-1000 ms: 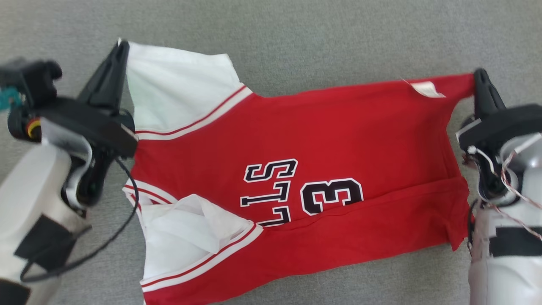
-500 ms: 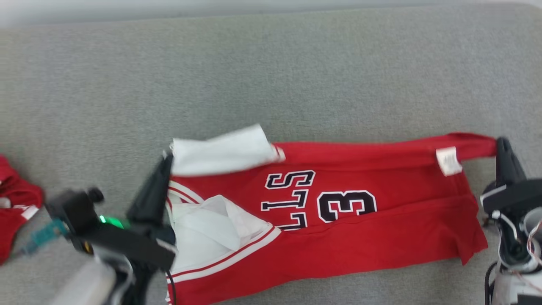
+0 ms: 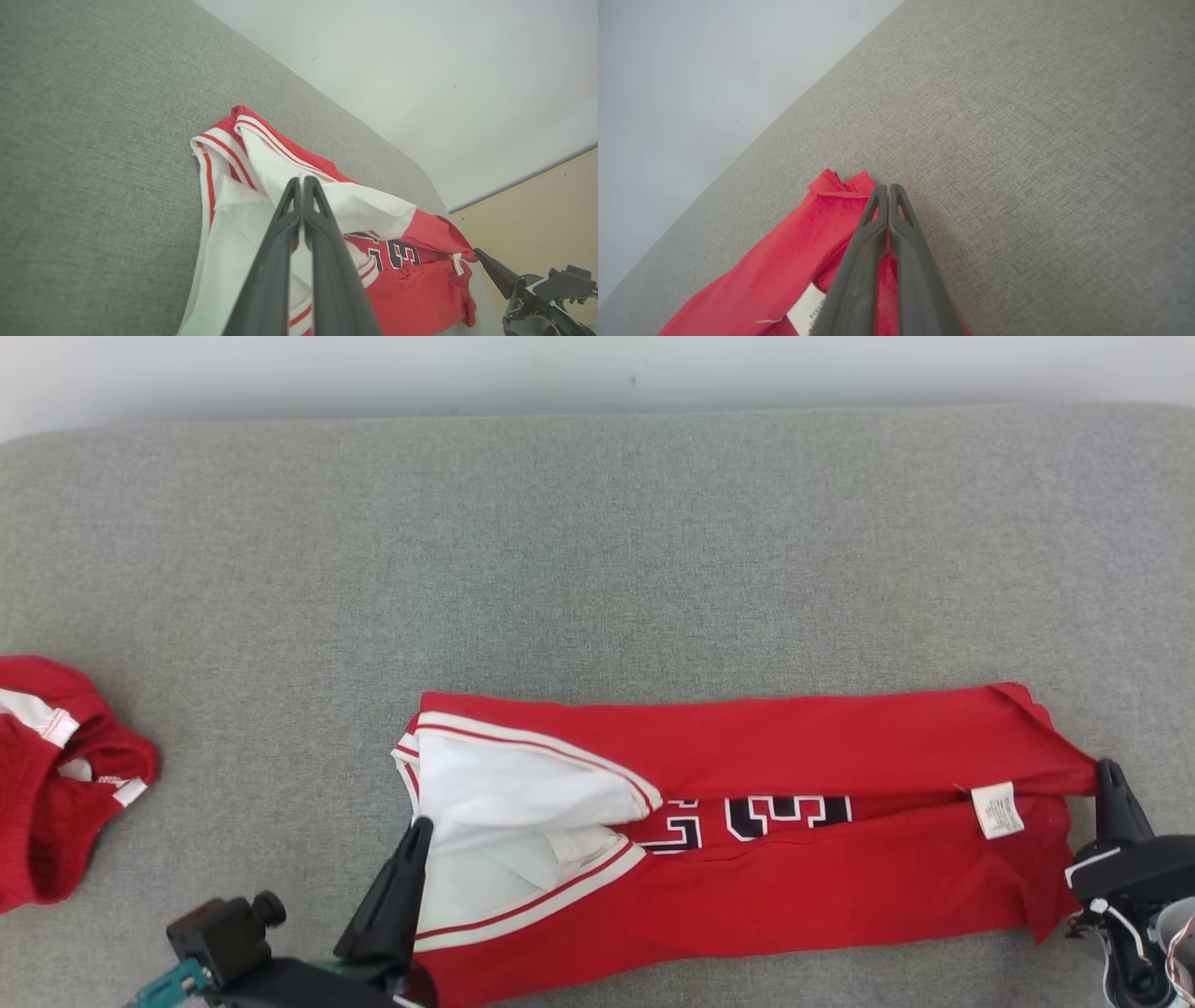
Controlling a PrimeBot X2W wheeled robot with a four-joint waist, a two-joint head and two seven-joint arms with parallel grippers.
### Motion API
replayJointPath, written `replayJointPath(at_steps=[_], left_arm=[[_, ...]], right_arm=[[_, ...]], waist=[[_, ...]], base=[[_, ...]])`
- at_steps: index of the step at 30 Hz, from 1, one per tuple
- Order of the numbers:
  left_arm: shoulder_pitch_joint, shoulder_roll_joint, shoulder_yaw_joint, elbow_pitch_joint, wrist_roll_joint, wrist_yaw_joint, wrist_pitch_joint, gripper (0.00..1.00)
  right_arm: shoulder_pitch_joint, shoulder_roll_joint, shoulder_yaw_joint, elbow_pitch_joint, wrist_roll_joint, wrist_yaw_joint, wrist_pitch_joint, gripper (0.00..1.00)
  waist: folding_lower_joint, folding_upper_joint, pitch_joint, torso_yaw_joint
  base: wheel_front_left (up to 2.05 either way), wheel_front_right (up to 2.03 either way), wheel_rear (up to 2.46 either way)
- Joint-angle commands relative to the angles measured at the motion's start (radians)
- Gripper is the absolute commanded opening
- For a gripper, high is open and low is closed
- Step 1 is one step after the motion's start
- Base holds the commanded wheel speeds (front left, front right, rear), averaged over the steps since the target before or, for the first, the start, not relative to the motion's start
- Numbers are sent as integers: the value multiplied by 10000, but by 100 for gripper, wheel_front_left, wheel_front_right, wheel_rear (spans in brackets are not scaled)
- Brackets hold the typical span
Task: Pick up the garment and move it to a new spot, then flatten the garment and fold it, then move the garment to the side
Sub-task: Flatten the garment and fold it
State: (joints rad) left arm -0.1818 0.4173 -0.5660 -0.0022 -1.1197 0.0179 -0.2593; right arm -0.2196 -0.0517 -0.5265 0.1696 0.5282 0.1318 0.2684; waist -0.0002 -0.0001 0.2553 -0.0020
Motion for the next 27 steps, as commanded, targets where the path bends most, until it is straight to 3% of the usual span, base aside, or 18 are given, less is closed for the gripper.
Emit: replayJointPath(at_steps=[1,14,15,16,22,27], left_arm=[[194,-19,21,6,-104,23,-47,0],[939,37,-302,790,24,369,44,0],[903,80,-389,856,174,404,59,42],[850,107,-447,942,317,456,54,100],[543,174,-578,1281,1630,760,-38,100],[658,-89,1,1145,3023,1090,-69,100]], right_arm=[[146,27,-36,65,88,-22,-80,0],[598,30,37,1113,317,-22,-585,0],[617,28,89,1156,351,-22,-593,93],[618,30,127,1197,389,-22,-654,100],[639,24,293,973,515,-22,-1052,100],[817,29,299,503,480,-22,-944,100]], waist=[[2,1,-65,21],[2,1,-465,-71],[2,1,-508,-77],[2,1,-550,-84],[2,1,-922,-97],[2,1,-1221,-43]], base=[[0,0,0],[0,0,0],[0,0,0],[0,0,0],[0,0,0],[0,0,0]])
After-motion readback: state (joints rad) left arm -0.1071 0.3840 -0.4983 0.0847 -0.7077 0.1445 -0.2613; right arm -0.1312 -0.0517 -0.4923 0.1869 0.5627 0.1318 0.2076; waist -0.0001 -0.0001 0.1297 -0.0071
